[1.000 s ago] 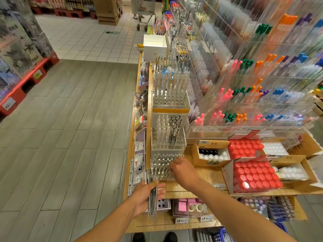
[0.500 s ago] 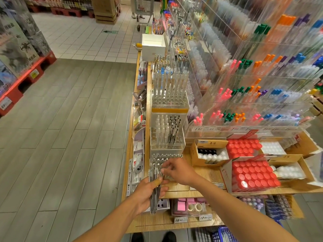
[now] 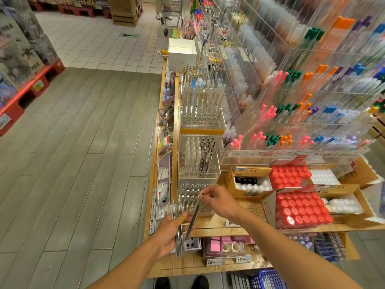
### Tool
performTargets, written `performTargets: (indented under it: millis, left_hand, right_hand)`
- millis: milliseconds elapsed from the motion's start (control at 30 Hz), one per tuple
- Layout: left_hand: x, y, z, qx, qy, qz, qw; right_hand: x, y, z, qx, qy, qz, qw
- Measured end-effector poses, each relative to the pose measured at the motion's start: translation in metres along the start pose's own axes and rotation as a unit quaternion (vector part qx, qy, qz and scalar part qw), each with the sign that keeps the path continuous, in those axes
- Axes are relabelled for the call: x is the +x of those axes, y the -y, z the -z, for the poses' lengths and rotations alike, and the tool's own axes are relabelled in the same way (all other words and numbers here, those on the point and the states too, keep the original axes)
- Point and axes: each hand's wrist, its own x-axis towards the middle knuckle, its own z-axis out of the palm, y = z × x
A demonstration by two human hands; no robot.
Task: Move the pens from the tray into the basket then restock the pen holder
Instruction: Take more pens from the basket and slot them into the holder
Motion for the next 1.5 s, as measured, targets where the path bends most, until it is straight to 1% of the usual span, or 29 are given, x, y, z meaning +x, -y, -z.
performTargets:
  millis: [67,133,200,400,500,700,933,1133,1300,1367,1433,1500]
  left_hand:
    - [0.002,0.004,0.007,-0.004,-0.022,0.008,1.0]
    - [0.005,0.008,0.014,0.004,-0.045,0.014,0.999]
    - [0.007,0.011,0.017,0.008,-0.056,0.017,0.998]
    - [0.009,0.014,0.018,0.025,-0.065,0.016,0.997]
    - [0.007,0.012,0.015,0.031,-0.062,0.016,0.997]
    - [0.006,0.012,0.016,0.031,-0.057,0.018,0.998]
    - [0.006,0.011,0.016,0.042,-0.042,0.02,0.998]
    - [0.007,0.006,0.011,0.044,-0.031,0.015,0.998]
    - [0.008,0.002,0.01,0.043,-0.027,0.013,0.999]
    - [0.008,0.002,0.009,0.042,-0.026,0.013,0.999]
    - [0.008,0.001,0.009,0.042,-0.022,0.012,0.999]
    - [0.007,0.001,0.008,0.039,-0.016,0.011,0.999]
  right_hand:
    - [-0.001,0.001,0.005,-0.001,-0.05,0.034,0.998]
    - [-0.001,0.0,0.01,-0.041,-0.109,0.08,0.99]
    - [0.0,-0.004,0.015,-0.084,-0.133,0.113,0.981]
    - [0.003,-0.023,0.008,-0.216,-0.094,0.172,0.957]
    - [0.004,-0.03,0.002,-0.264,-0.092,0.191,0.941]
    - [0.005,-0.033,-0.001,-0.276,-0.091,0.225,0.93]
    - [0.013,-0.035,-0.004,-0.349,-0.075,0.223,0.907]
    - [0.019,-0.038,-0.012,-0.391,-0.066,0.246,0.884]
    - [0.019,-0.034,-0.017,-0.432,-0.076,0.274,0.856]
    - [0.019,-0.03,-0.02,-0.467,-0.076,0.282,0.835]
    - [0.019,-0.028,-0.023,-0.507,-0.066,0.273,0.815]
    - [0.019,-0.025,-0.023,-0.522,-0.068,0.265,0.808]
